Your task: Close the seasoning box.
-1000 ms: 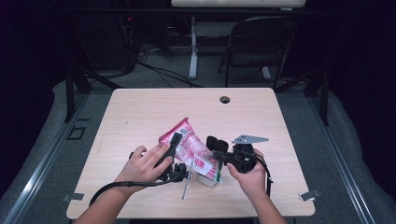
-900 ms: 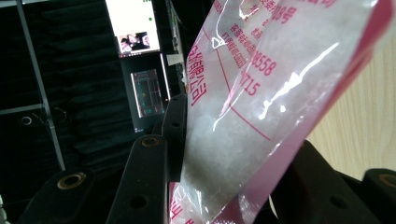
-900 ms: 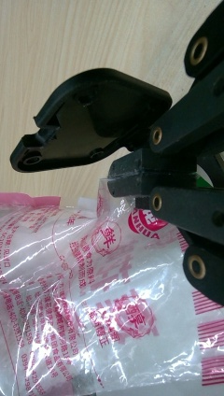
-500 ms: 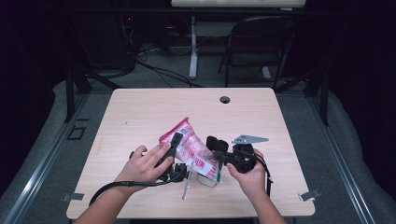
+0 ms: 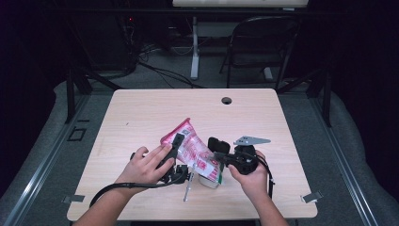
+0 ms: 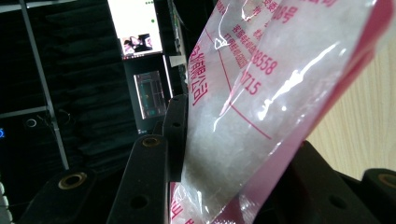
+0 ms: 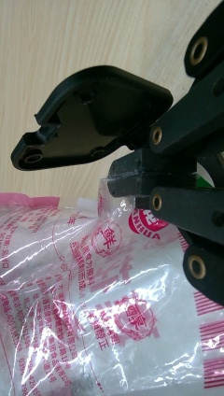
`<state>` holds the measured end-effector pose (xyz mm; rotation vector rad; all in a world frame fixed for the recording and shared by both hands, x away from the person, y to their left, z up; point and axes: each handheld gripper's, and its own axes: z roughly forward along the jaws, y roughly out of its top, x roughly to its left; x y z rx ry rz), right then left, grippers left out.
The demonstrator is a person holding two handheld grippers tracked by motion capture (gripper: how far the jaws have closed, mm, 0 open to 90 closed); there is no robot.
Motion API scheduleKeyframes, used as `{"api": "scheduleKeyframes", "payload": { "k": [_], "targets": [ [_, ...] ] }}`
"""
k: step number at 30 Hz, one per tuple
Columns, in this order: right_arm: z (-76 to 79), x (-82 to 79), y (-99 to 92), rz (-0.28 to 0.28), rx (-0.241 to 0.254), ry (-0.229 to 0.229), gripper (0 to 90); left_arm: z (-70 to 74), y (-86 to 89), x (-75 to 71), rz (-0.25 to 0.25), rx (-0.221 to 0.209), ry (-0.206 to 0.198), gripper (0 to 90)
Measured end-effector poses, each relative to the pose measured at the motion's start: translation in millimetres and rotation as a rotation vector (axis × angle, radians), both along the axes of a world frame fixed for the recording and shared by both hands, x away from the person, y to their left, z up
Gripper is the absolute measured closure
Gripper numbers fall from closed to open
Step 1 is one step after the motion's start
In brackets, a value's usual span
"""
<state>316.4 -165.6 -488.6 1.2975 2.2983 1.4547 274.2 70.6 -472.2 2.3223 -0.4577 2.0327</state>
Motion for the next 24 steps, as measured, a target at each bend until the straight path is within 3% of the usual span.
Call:
{"api": "scheduleKeyframes", "payload": {
  "k": [24],
  "targets": [
    [0.5, 0.0, -0.8, 0.001, 0.003, 0.001, 90.0, 3.0, -2.2, -1.0, -0.006, -0.006, -0.011, 68.2]
  ]
}}
